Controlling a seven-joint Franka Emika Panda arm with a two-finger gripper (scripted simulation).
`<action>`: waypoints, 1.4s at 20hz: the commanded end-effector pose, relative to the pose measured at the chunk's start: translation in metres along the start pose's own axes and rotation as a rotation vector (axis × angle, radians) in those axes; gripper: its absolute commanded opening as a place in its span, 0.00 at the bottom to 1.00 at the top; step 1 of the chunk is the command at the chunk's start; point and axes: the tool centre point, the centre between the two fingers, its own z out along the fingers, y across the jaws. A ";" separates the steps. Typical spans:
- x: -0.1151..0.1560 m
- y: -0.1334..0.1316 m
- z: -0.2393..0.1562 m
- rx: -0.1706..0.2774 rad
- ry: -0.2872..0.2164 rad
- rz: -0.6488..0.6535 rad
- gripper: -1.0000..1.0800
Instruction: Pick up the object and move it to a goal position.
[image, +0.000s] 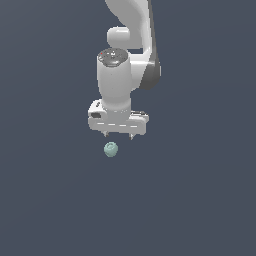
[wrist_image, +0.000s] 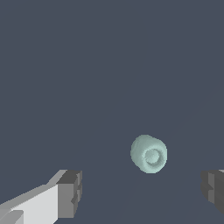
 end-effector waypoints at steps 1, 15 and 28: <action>-0.003 0.007 0.015 0.001 -0.011 0.062 0.96; -0.027 0.047 0.089 -0.012 -0.065 0.396 0.96; -0.031 0.051 0.110 -0.015 -0.070 0.426 0.96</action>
